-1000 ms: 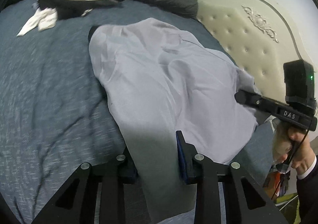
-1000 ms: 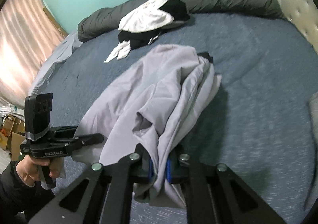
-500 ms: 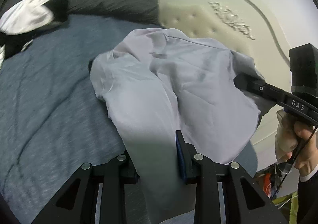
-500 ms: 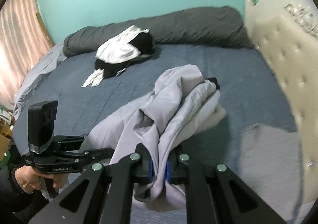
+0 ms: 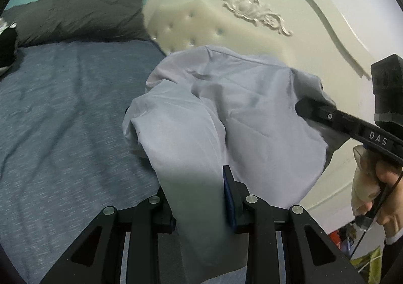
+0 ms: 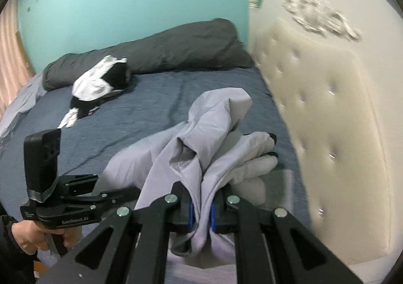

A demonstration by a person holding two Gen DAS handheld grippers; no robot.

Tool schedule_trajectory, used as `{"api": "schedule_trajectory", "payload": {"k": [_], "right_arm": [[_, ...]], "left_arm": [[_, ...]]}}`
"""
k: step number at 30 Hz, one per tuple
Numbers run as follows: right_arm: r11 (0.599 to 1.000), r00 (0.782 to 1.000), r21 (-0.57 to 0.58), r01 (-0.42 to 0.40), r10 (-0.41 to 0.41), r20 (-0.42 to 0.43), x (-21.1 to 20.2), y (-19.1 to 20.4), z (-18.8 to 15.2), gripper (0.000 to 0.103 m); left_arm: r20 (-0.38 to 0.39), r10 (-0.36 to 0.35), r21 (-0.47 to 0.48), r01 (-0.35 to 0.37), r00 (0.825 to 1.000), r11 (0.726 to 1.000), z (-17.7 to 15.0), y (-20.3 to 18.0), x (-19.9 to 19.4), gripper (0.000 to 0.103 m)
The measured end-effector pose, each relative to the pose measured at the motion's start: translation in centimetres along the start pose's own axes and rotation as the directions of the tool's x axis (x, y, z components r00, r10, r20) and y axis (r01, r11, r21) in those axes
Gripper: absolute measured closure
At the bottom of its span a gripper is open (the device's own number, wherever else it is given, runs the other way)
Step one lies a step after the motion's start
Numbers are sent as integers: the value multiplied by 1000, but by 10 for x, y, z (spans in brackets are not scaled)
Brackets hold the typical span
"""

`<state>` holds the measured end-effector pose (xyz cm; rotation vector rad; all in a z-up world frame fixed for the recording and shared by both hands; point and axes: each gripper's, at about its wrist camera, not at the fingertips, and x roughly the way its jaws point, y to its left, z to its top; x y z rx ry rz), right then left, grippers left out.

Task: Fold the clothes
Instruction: 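Lift the hem end with both tools and fold it toward the collar, then lay the folded hem end onto the bundle with both tools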

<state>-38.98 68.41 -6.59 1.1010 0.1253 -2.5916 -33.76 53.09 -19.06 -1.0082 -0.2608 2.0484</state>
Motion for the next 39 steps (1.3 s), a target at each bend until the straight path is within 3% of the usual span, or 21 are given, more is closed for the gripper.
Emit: {"api": "schedule_trajectory", "payload": {"k": [5,12,17,20,26,32,39], "right_arm": [[994,999,101,37,-33,-35,12,-65,-42,95],[983,998,183,25,-14,-61,24,-101,-86,95],[966,996,260,15,7,-84,29,-111,-108,95],[945,997,325,-19,44,-70,24,-119,-119,95],[928,997,369,-51,71,-40,9,-122,-130,95],[877,992,475,-64,106,-63,18,-138,-165,95],[856,991,512,-76,120,-54,18,-140,-184,95]], "left_arm": [[-39,-11,12,11,999,1000,-12,-29,60,72],[-93,-26,-13,25,995,1000,-46,-32,96,72],[-107,-44,-79,35,993,996,-63,-18,100,72],[-111,-106,-142,90,988,986,-64,-8,94,70],[-127,-165,-165,143,978,976,-60,-12,88,71],[-172,-204,-245,159,964,957,-67,2,105,68],[-195,-199,-207,158,960,965,-63,-2,108,66]]}}
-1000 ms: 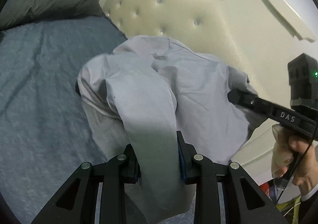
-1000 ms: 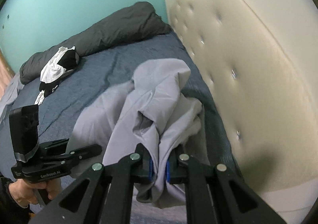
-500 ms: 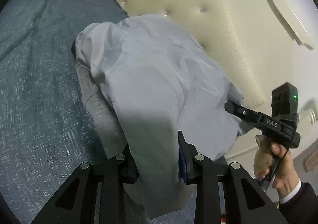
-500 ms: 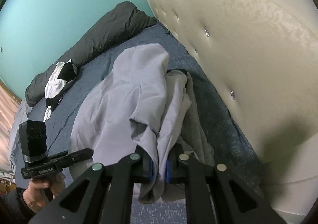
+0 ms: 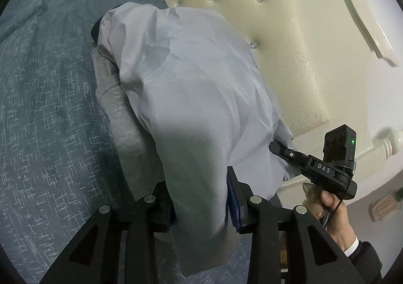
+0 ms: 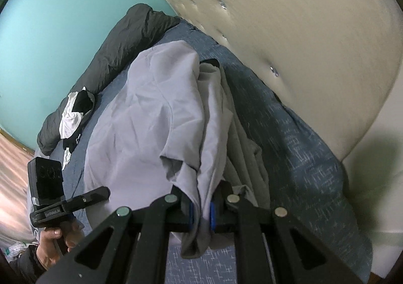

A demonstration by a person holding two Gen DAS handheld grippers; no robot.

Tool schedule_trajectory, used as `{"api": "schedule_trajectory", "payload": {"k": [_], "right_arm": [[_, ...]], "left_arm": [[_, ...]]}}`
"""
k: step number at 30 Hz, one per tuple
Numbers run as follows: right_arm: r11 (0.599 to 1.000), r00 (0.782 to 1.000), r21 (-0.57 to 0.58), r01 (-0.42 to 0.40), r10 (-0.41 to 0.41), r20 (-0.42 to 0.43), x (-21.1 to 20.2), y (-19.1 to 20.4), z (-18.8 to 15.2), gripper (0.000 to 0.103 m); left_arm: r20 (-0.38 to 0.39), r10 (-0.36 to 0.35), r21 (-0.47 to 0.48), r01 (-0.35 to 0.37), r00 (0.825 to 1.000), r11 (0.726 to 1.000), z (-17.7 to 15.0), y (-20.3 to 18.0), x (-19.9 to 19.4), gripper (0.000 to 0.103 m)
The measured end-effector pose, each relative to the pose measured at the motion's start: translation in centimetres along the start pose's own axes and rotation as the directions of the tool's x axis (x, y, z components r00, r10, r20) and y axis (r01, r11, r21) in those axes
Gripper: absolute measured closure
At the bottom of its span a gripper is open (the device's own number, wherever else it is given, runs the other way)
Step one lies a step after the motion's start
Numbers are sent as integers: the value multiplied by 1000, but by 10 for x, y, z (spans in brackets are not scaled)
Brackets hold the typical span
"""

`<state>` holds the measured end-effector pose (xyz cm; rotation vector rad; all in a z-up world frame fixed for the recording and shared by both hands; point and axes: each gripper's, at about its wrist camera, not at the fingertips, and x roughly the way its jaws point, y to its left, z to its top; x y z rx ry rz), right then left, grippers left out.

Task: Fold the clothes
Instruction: 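Lay the folded hem end onto the bundle with both tools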

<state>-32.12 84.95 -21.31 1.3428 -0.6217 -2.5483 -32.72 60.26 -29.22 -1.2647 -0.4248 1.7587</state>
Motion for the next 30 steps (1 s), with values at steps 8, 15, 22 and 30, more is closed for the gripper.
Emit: {"api": "schedule_trajectory", "payload": {"k": [8,15,22,30], "right_arm": [[1000,1000,22,0,-1,27,5,-4,-7,95],[1000,1000,-6,12,-12,28,1,-1,-8,95],[998,999,-62,28,-26,30,0,5,-7,95],[992,999,-120,36,-33,26,3,11,-6,95]], "left_arm": [[-13,20,31,-19,1000,999,13,-11,-1,61],[72,53,10,-54,996,998,31,2,-62,49],[46,82,-129,-76,996,989,81,46,-38,45],[40,7,-259,4,999,966,126,87,10,31]]}}
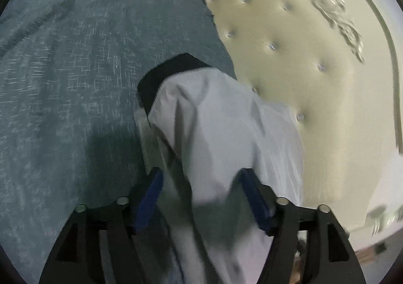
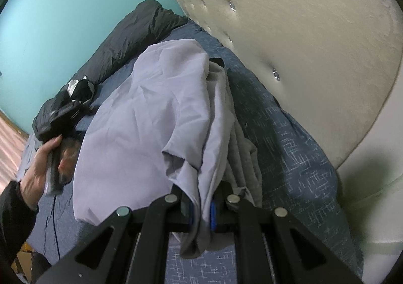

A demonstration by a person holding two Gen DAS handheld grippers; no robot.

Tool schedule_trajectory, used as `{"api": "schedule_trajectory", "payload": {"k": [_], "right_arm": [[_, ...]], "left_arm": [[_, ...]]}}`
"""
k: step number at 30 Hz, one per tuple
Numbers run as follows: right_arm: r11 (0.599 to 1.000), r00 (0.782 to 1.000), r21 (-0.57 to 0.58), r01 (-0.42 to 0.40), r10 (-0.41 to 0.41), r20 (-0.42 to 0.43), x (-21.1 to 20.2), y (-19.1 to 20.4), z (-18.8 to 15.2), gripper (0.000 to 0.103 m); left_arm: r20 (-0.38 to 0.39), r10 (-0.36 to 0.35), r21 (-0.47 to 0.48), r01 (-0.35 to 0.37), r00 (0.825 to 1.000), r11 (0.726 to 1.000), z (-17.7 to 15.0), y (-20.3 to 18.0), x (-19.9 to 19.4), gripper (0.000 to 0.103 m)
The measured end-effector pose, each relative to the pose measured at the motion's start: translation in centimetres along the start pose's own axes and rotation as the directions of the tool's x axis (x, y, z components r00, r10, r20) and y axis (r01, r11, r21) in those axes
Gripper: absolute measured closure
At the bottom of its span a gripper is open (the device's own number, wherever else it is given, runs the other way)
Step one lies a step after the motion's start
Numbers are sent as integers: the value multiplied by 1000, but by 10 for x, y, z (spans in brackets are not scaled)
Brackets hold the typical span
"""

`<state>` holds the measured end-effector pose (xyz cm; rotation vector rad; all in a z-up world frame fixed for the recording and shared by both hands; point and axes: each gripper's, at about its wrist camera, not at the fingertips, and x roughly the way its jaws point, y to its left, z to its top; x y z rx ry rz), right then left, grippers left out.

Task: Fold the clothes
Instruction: 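Lay the folded hem end onto the bundle with both tools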

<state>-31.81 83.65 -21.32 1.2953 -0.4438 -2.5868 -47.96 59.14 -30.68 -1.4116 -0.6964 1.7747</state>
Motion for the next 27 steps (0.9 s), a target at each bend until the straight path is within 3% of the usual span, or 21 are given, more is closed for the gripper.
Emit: {"api": "schedule_trajectory", "payload": {"k": [4,9,11,12,16,18,23,27], "right_arm": [[999,1000,-37,4,-4,-3,1,4,1,95],[999,1000,-54,4,-4,-1,2,3,-2,95],[998,1000,-57,3,-3,1,2,1,-2,95],[998,1000,-55,3,-3,3,1,2,-3,95],[998,1000,-63,15,-14,11,-1,5,-5,95],[998,1000,-66,22,-21,13,-1,7,-7,95],[998,999,-55,28,-27,18,-2,7,-8,95],[998,1000,-54,19,-18,21,-3,9,-3,95]], "left_arm": [[30,-18,-30,19,999,999,19,6,14,29],[5,-57,-38,57,998,998,28,5,36,29],[-9,-58,-28,58,998,998,28,2,43,36],[-12,-63,-26,62,998,998,28,1,45,46],[-3,-4,74,4,1000,997,28,-22,45,71],[18,13,148,-16,1000,989,28,-40,40,76],[88,-51,324,20,995,946,28,-91,15,77],[103,4,327,-38,995,944,26,-82,16,76]]}}
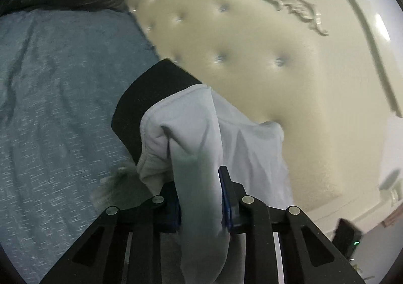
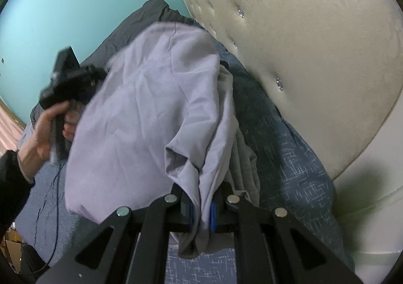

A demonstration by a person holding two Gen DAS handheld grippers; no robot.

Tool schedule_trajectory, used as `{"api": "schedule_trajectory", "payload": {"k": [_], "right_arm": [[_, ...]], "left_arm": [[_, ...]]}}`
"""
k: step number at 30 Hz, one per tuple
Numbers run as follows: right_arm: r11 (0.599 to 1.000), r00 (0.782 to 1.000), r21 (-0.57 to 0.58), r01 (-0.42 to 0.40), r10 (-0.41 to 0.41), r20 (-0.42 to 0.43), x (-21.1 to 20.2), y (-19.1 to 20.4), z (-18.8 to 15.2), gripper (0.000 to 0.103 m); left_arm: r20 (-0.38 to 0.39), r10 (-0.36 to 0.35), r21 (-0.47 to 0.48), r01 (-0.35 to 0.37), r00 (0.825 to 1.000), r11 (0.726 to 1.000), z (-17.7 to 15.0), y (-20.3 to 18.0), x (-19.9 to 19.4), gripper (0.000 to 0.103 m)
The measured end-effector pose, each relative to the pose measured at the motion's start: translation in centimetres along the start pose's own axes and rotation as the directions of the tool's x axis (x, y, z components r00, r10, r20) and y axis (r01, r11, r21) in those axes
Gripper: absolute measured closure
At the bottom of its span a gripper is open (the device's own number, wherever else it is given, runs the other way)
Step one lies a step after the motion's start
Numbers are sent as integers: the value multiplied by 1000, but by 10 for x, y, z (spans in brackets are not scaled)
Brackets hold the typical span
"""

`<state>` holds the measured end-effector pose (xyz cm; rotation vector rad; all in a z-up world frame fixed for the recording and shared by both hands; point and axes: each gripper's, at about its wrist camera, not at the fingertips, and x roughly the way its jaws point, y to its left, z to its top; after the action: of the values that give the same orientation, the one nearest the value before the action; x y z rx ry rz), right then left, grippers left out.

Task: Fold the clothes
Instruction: 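Lay the folded hem end onto the bundle with both tools, then open both tools and release the grey jacket bundle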

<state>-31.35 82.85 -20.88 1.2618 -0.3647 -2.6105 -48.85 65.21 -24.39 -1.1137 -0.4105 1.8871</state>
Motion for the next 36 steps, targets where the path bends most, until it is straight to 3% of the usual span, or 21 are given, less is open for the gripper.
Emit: {"api": "schedule_trajectory", "payload": {"k": [2,4,6,8,12,16,20,23,25,27,33,36], "right_arm": [[1000,1000,-7,-1,1,-3,0,3,3,95],[1000,1000,-3,-8,8,-6,0,4,7,95],[1000,1000,-4,-15,15,-6,-3,5,11,95],[1000,1000,-12,-17,17,-4,-6,6,15,95],[999,1000,-40,0,0,-7,-6,8,26,95],[999,1000,-30,13,-13,-16,-1,2,28,95],[999,999,40,9,-7,-53,9,-12,16,94],[998,999,63,22,-20,-30,0,-15,13,83],[996,999,89,32,-31,-10,-12,-18,14,76],[996,998,77,51,-53,20,-26,-16,15,76],[991,983,8,134,-133,128,-56,11,29,76],[996,979,19,91,-93,181,-58,18,34,76]], "left_arm": [[-25,41,-35,-42,999,999,-9,20,8,75],[-48,70,-85,-74,996,994,-17,38,14,67],[-51,70,-141,-77,996,987,-22,53,13,64],[-36,81,-141,-86,996,986,-23,56,4,57],[7,140,-117,-139,990,983,-20,55,-25,57],[43,173,-11,-172,984,985,-30,27,-56,57],[6,115,76,-115,993,990,-48,-7,-65,57],[-29,92,143,-87,995,986,-69,-30,-70,57],[-38,100,199,-91,994,976,-85,-45,-72,57],[-40,122,251,-108,992,962,-96,-55,-71,57],[-57,143,280,-121,988,952,-114,-68,-75,57],[-52,144,299,-123,988,946,-119,-81,-76,57]]}}
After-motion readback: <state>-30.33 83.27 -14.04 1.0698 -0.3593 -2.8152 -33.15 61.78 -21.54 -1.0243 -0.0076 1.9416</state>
